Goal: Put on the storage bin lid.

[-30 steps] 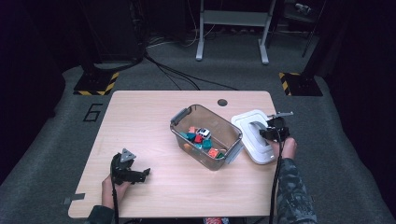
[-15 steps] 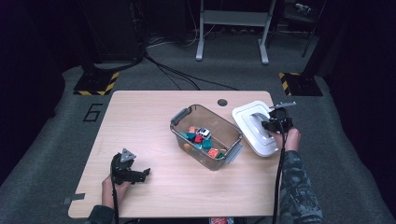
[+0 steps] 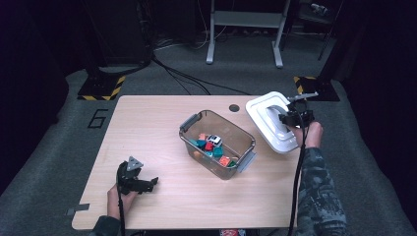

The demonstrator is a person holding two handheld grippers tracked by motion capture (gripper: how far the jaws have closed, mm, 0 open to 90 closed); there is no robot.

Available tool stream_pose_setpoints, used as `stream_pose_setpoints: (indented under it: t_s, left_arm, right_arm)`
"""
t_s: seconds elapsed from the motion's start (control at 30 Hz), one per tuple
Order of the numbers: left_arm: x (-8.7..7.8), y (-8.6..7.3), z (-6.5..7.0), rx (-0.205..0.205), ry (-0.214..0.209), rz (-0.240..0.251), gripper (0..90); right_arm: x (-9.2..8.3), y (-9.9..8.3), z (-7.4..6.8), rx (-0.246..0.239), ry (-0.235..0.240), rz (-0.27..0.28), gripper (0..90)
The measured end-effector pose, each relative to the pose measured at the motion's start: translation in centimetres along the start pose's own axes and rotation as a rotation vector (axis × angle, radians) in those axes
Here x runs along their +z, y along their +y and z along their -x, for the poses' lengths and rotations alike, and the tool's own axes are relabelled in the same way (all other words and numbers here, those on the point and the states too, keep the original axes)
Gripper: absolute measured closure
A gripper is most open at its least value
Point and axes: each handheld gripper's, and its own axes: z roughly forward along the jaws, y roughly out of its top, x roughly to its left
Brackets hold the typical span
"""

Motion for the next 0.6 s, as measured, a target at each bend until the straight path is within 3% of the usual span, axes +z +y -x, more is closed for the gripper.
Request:
stream_pose_setpoints:
  t_s: [0.27, 0.6]
  left_arm:
    - [-0.1, 0.0, -0.1, 0.005, -0.001, -0.006, 0.2]
    - [-0.1, 0.0, -0.1, 0.004, -0.004, -0.006, 0.2]
  right_arm:
    - [-2.6, 1.4, -0.4, -0.022, 0.019, 0.034, 67.4]
    - [-4.9, 2.7, -2.3, -0.064, 0.058, 0.054, 67.4]
